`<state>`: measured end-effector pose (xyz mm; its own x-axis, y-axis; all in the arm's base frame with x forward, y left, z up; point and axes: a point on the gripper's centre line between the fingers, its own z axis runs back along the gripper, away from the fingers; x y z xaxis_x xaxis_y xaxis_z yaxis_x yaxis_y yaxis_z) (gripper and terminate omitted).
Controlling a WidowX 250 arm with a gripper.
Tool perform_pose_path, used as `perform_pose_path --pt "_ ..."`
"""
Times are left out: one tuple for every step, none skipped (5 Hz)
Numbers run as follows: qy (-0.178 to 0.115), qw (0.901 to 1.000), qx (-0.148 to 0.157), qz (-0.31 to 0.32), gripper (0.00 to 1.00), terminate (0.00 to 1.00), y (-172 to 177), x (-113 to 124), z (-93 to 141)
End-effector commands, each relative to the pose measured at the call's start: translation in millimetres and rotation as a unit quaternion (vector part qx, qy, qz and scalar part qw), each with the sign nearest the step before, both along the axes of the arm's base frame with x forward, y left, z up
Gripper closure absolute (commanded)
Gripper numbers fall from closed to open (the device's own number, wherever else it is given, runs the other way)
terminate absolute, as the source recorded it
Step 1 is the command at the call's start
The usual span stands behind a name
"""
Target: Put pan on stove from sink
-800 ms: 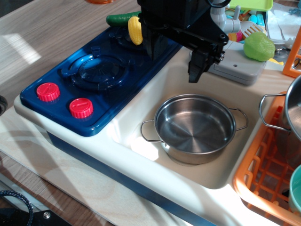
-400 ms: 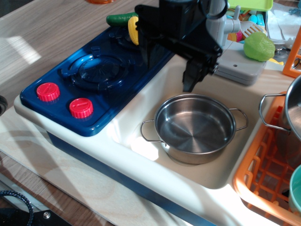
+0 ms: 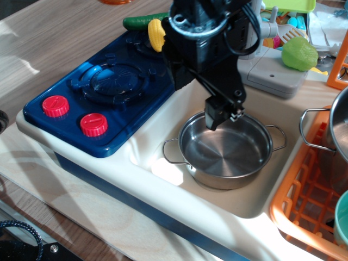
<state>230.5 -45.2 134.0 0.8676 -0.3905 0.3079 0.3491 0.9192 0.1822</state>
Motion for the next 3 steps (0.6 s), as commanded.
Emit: perform_pose_path --pt "-0.021 0.9980 -0.039 -0.046 0.00 0.00 -23.7 -5.2 6.0" --pt "-0.016 0.9966 -0.060 -0.054 0.00 0.00 -46.0 -9.5 -3.8" --pt "-0.026 0.9957 -0.068 -0.057 0.00 0.00 -62.6 -13.4 -13.0"
